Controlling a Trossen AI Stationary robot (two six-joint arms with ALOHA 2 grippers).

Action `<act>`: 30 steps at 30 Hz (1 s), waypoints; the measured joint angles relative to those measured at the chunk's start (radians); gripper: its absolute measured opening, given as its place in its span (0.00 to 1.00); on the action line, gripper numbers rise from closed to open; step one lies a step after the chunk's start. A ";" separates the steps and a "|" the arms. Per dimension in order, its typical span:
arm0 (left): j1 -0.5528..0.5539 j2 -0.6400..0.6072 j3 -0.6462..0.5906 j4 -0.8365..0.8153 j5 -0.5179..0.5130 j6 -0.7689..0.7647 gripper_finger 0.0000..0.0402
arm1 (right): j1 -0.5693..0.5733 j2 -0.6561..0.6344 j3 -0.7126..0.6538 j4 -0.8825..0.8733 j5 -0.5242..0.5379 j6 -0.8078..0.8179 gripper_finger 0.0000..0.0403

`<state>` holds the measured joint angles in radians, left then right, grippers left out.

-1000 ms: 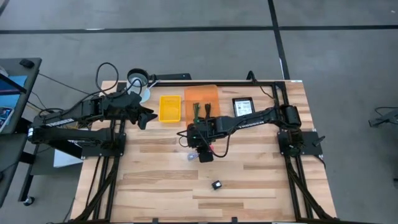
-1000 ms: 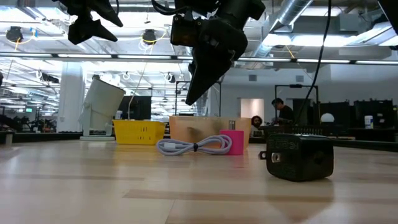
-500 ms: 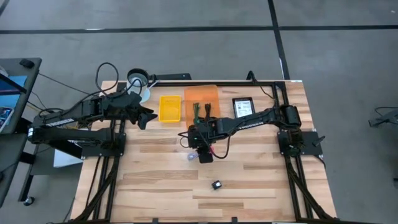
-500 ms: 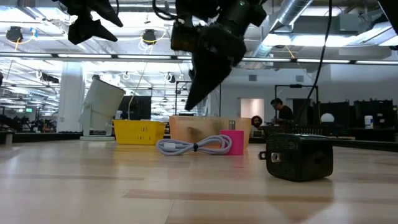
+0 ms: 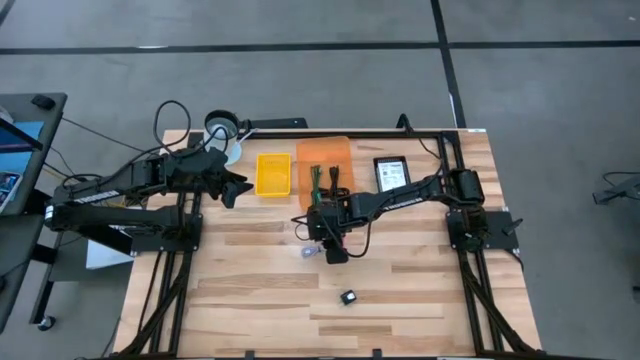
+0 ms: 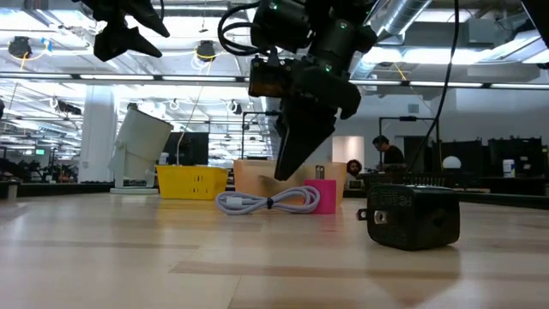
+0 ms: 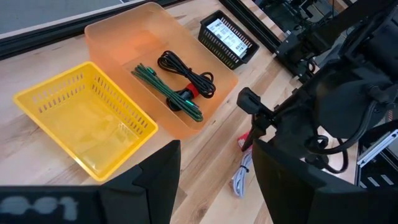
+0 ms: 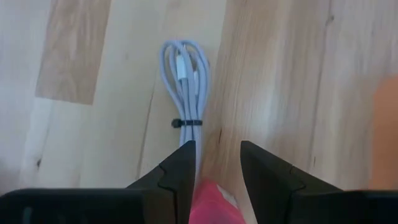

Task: Pick and place items into bin
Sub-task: Put the white USB cable into the orange bin

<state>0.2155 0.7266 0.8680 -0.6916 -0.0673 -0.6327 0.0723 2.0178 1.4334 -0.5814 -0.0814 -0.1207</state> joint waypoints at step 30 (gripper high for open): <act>0.000 0.000 0.000 0.000 0.000 0.004 0.47 | 0.040 0.000 0.001 0.044 -0.006 -0.057 0.30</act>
<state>0.2156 0.7265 0.8680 -0.6916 -0.0673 -0.6289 0.1126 2.0178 1.4342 -0.5378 -0.0877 -0.1781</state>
